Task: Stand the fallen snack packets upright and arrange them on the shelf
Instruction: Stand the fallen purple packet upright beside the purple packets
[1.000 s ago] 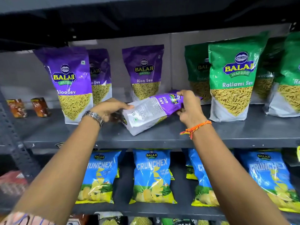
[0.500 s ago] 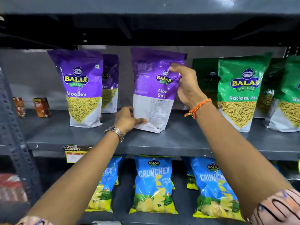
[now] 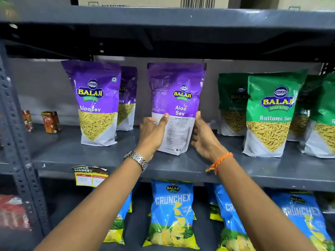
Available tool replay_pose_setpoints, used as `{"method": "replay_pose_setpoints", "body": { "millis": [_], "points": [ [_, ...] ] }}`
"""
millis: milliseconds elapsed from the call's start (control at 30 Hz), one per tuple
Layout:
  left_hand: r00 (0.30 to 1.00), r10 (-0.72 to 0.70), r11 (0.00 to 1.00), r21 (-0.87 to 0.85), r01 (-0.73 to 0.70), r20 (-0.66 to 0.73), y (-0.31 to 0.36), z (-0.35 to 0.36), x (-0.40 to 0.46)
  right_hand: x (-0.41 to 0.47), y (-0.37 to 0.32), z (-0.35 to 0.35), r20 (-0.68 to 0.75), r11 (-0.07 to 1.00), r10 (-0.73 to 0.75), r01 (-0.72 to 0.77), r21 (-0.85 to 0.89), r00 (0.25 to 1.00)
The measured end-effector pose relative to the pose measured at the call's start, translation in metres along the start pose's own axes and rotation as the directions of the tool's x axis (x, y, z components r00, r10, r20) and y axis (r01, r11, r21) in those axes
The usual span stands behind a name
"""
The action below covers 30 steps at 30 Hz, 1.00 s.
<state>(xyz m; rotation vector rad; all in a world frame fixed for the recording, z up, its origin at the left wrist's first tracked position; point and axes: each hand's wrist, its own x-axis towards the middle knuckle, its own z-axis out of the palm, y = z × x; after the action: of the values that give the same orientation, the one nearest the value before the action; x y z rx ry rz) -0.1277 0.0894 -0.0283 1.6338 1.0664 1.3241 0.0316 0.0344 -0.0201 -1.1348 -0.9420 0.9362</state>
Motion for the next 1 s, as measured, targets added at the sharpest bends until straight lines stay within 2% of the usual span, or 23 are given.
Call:
{"method": "replay_pose_setpoints", "body": {
  "millis": [100, 167, 267, 367, 433, 500, 667, 733, 867, 1000],
  "points": [
    [0.998, 0.003, 1.000, -0.014, -0.002, 0.059, 0.007, 0.000, 0.004, -0.017, 0.008, 0.012, -0.039, 0.998, -0.056, 0.054, -0.043, 0.998],
    [0.989, -0.006, 0.992, -0.125, 0.025, 0.147, 0.011, 0.000, 0.009, -0.025, 0.018, 0.020, -0.071, 0.992, -0.086, 0.079, -0.095, 0.994],
    [0.959, 0.018, 0.948, -0.311, 0.073, 0.282, 0.012, -0.004, 0.016, -0.039, 0.022, 0.024, -0.034, 0.985, -0.113, 0.107, -0.134, 0.993],
    [0.968, 0.063, 0.920, -0.390, 0.038, 0.244, 0.005, -0.014, 0.024, -0.029, 0.017, 0.008, -0.078, 0.977, -0.165, 0.152, -0.151, 0.983],
    [0.978, 0.064, 0.951, -0.310, 0.001, 0.197, 0.000, -0.020, 0.025, -0.009, 0.016, -0.007, -0.129, 0.954, -0.218, 0.183, -0.239, 0.967],
    [0.980, 0.015, 0.981, -0.194, 0.024, 0.200, -0.010, -0.020, 0.024, 0.009, 0.016, -0.020, -0.128, 0.936, -0.190, 0.140, -0.324, 0.973],
    [0.947, 0.075, 0.997, 0.001, -0.079, 0.313, -0.040, -0.004, 0.028, 0.040, 0.016, -0.022, 0.035, 0.932, -0.042, 0.052, -0.359, 0.998],
    [0.945, 0.094, 0.993, 0.037, -0.112, 0.312, -0.038, -0.004, 0.028, 0.045, 0.021, -0.017, 0.044, 0.925, -0.034, 0.049, -0.378, 0.998],
    [0.940, 0.061, 0.996, 0.047, -0.081, 0.337, -0.035, -0.016, 0.036, 0.041, 0.029, -0.013, -0.060, 0.870, -0.146, 0.099, -0.484, 0.987],
    [0.930, 0.015, 0.989, 0.132, -0.068, 0.367, -0.035, -0.031, 0.040, 0.037, 0.028, -0.021, 0.083, 0.884, -0.116, 0.140, -0.445, 0.990]
  ]
}}
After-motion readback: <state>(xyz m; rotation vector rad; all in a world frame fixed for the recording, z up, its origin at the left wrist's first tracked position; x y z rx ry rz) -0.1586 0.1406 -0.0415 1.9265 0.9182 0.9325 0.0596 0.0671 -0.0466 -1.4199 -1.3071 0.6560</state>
